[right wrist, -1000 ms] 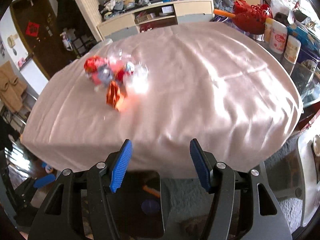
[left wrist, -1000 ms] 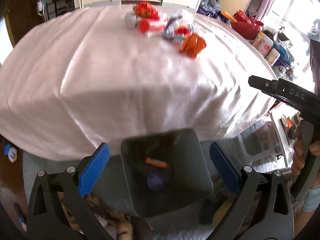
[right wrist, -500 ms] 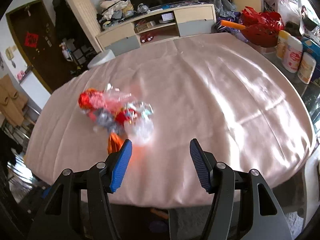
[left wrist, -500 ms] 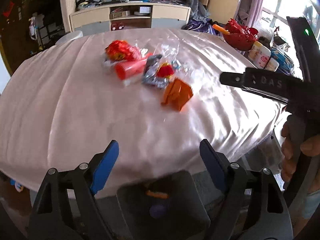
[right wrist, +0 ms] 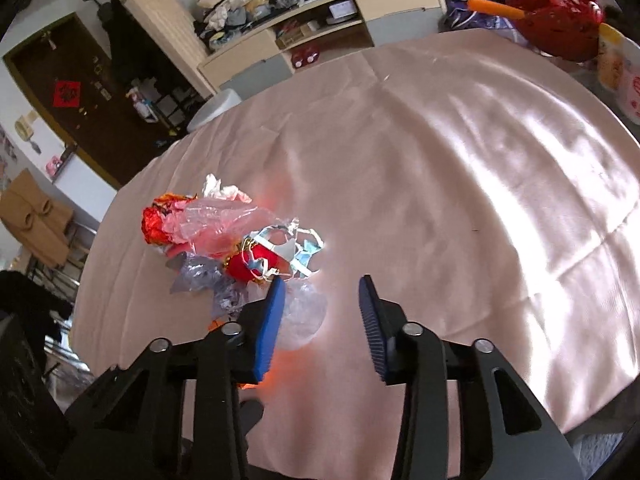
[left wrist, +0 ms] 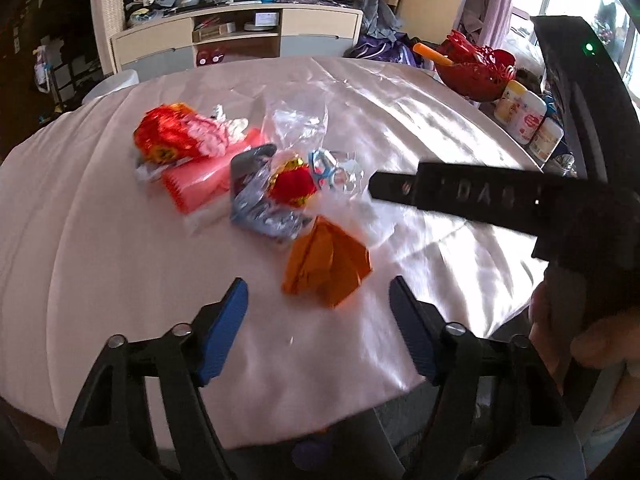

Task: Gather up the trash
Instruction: 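Grasp the orange wrapper with the left tool while the right tool grasps a clear plastic bag, then lower the orange wrapper and clear bag over the black bin while both tools release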

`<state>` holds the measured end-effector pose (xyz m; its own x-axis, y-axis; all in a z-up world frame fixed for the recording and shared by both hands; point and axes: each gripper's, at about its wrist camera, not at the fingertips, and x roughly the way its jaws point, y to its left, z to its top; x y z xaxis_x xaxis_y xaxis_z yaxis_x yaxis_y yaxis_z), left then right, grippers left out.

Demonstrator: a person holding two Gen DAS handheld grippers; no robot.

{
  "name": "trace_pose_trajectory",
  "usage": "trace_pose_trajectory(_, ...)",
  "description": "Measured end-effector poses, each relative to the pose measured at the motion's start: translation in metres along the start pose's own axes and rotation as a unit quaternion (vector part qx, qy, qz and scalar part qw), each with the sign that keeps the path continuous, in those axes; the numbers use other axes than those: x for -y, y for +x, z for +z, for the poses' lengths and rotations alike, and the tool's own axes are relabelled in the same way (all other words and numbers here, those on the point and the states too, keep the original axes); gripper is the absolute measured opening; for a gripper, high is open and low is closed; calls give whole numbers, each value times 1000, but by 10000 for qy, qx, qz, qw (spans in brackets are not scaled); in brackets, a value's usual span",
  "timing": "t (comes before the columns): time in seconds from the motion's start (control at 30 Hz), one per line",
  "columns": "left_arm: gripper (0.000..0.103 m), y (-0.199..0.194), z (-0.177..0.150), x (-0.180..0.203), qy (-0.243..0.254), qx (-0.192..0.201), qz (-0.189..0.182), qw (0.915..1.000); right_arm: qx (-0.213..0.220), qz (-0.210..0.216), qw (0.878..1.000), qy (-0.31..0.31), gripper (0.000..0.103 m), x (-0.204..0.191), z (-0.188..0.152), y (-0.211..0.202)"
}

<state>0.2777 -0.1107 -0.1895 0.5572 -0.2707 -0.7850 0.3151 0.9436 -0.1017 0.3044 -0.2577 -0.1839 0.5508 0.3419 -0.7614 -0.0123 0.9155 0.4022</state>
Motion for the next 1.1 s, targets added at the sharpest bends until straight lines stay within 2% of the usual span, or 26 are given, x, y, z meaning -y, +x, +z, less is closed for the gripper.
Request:
trace_pose_trajectory(0.03, 57, 3, 2, -1, 11, -20, -48, 10000, -15, 18, 10000, -40, 32, -2, 0, 1)
trace_pose_trajectory(0.1, 37, 9, 5, -4, -12, -88, -163, 9998, -52, 59, 9999, -101, 23, -5, -1, 4)
trace_pose_trajectory(0.13, 34, 11, 5, -5, -27, -106, -199, 9997, -70, 69, 9999, -121, 17, -7, 0, 5)
trace_pose_trajectory(0.3, 21, 9, 4, -11, -103, -101, -333, 9993, -89, 62, 9997, -203, 7, -13, -1, 8)
trace_pose_trajectory(0.5, 19, -15, -2, -14, -152, -18, -224, 9996, 48, 52, 9995, -319, 5, -23, -2, -12)
trace_pose_trajectory(0.77, 19, -77, -17, -16, -318, 237, -54, 9992, 341, 72, 9980, -519, 5, -43, -16, -65)
trace_pose_trajectory(0.93, 19, -107, -37, -18, -457, 245, 87, 9986, 442, -25, 9963, -733, 5, -54, -39, -94)
trace_pose_trajectory(1.1, 19, -125, -68, -24, -505, 133, 81, 9986, 346, -95, 9949, -944, 5, -61, -73, -104)
